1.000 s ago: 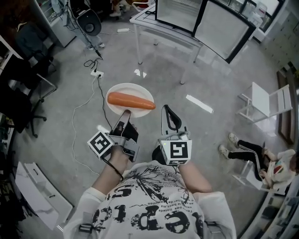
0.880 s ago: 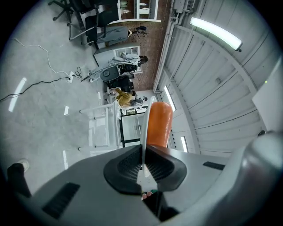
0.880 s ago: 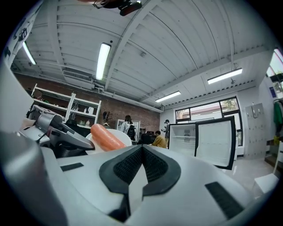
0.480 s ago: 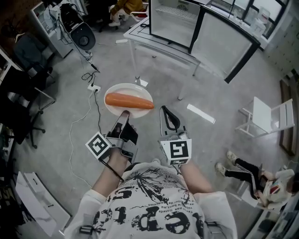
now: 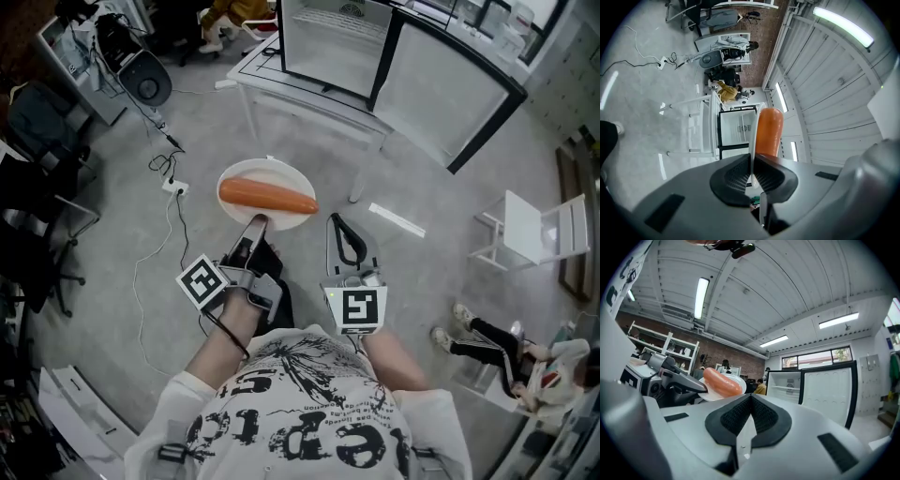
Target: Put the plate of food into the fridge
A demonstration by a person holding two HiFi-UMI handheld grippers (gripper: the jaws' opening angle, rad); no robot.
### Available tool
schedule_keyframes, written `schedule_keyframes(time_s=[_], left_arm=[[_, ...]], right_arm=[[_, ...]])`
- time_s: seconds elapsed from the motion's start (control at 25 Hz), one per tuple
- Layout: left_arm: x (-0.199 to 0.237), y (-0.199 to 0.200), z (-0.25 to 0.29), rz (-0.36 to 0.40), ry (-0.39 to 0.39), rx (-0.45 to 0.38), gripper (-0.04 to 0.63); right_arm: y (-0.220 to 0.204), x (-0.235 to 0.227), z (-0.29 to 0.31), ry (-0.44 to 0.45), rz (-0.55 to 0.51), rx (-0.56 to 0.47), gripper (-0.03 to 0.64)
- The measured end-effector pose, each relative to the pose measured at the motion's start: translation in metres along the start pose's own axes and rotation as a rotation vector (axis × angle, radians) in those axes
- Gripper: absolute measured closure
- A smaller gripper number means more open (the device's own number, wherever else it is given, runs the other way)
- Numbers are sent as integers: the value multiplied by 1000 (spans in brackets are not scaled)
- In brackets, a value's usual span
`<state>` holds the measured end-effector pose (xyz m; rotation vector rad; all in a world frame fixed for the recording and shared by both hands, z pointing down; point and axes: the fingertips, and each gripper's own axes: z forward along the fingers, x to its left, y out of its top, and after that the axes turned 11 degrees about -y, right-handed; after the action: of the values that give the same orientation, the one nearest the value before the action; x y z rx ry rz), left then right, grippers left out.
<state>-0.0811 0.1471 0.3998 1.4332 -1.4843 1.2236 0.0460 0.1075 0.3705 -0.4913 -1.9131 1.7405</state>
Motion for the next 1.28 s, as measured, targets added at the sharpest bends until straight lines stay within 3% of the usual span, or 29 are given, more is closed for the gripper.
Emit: schedule_keyframes(time_s=[0.48,0.8,1.04,1.28], left_arm=[[33,97,130,-9,-65,189,572],[68,162,201,-60,-82,305,572],[89,194,232,-108,-73,314,572],[108,200,259,-167,-50,308,572]], right_arm=[[1,-12,148,-227,3,17,617],[1,-2,243,-332,5,34,617],[-3,-2,290,-359,2,54,617],[-10,-13,322,-361,-16,53,617]])
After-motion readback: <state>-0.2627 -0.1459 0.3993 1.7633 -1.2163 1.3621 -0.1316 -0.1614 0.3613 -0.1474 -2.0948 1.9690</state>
